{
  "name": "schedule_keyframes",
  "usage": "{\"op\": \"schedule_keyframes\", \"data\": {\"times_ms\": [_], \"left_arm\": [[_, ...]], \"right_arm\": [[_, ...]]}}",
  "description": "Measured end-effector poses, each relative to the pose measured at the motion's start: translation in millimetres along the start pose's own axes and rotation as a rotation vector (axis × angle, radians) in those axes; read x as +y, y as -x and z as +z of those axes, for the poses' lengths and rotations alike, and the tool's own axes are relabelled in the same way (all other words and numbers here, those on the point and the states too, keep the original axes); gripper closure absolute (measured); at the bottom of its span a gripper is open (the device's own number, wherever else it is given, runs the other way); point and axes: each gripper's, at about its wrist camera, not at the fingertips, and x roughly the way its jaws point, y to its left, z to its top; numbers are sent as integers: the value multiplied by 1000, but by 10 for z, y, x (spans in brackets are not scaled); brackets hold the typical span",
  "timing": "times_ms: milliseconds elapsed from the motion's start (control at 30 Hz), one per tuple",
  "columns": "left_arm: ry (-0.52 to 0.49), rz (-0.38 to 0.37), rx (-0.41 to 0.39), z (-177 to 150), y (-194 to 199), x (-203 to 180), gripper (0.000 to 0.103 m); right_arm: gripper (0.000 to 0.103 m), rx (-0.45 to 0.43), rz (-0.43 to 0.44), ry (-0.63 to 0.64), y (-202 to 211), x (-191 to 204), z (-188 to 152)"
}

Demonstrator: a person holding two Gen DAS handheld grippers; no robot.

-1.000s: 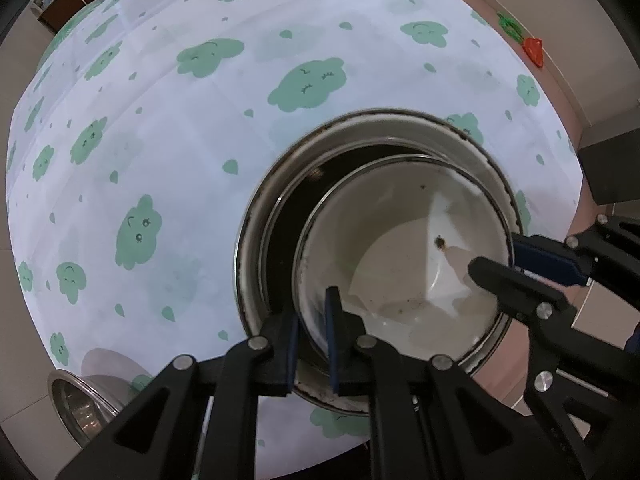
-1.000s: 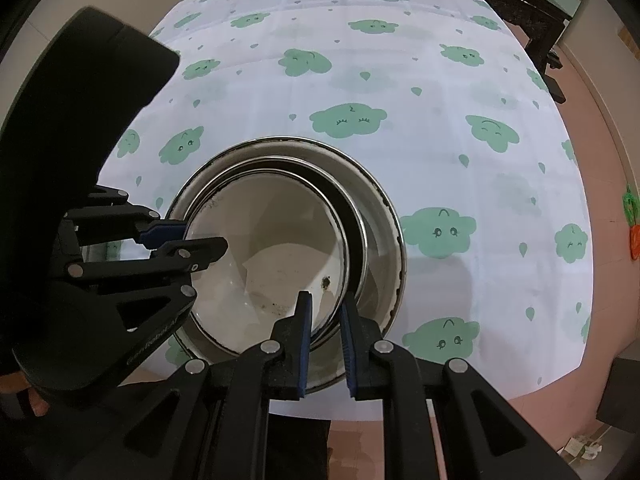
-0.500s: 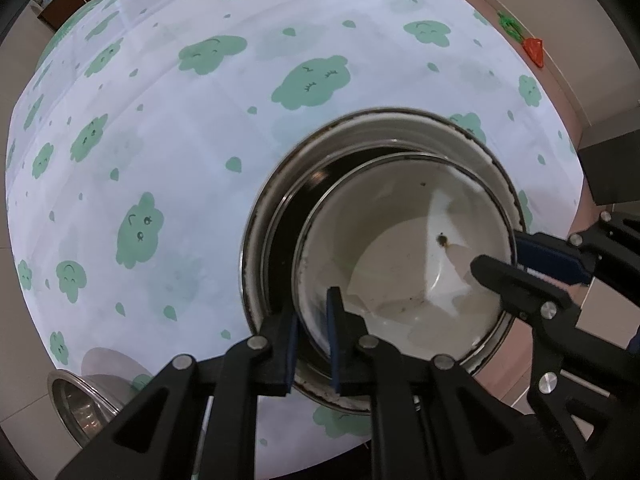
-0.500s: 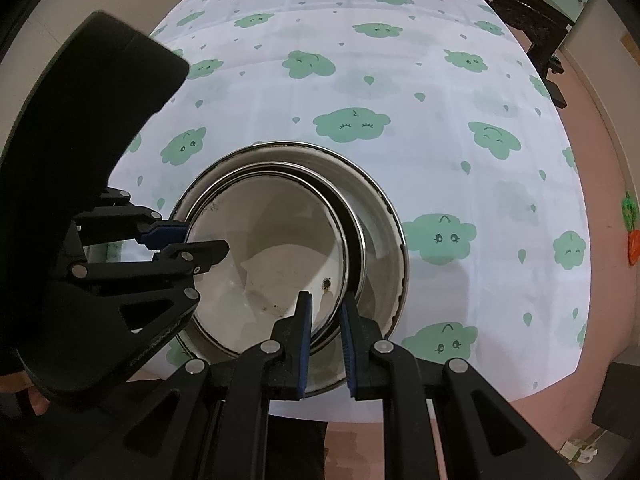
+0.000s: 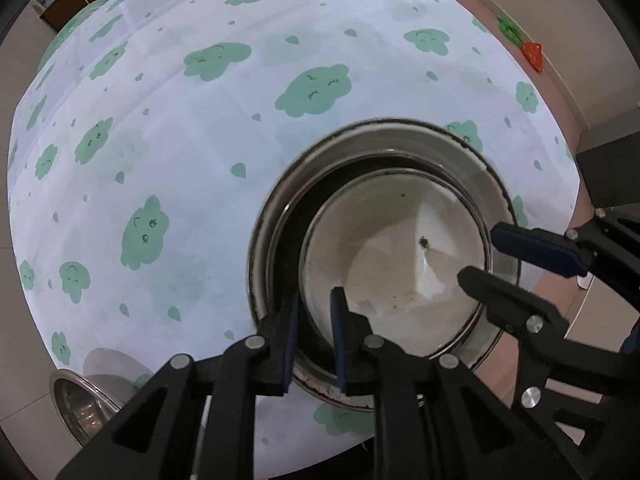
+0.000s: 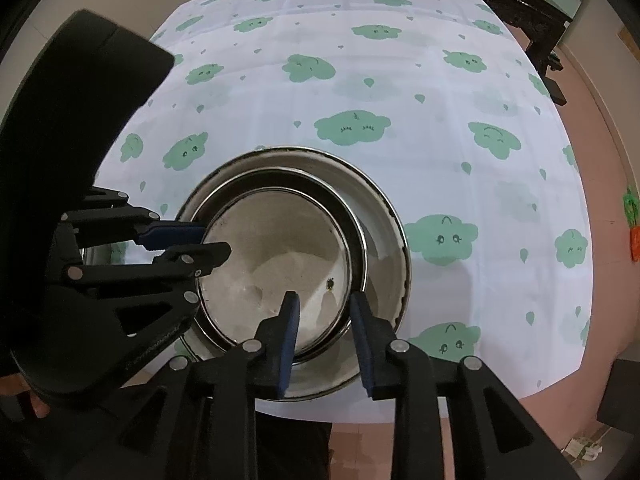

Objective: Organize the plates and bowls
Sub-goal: 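Lower the white enamel bowl into the steel stack and open both grippers, then close the left gripper on the stack rim while the right gripper grips it too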

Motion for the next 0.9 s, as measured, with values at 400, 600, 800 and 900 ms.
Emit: {"op": "schedule_keyframes", "data": {"times_ms": [400, 600, 800, 900], "left_arm": [[5, -20, -37, -58, 131, 18, 70], [52, -22, -102, -133, 346, 185, 61], [130, -29, -95, -178, 324, 417, 61], [154, -43, -86, -247, 307, 467, 61]], "right_arm": [[60, -18, -15, -4, 75, -17, 14], [60, -66, -5, -34, 218, -105, 22], [61, -86, -18, -86, 253, -286, 16], [61, -84, -30, -106, 234, -368, 1]]}}
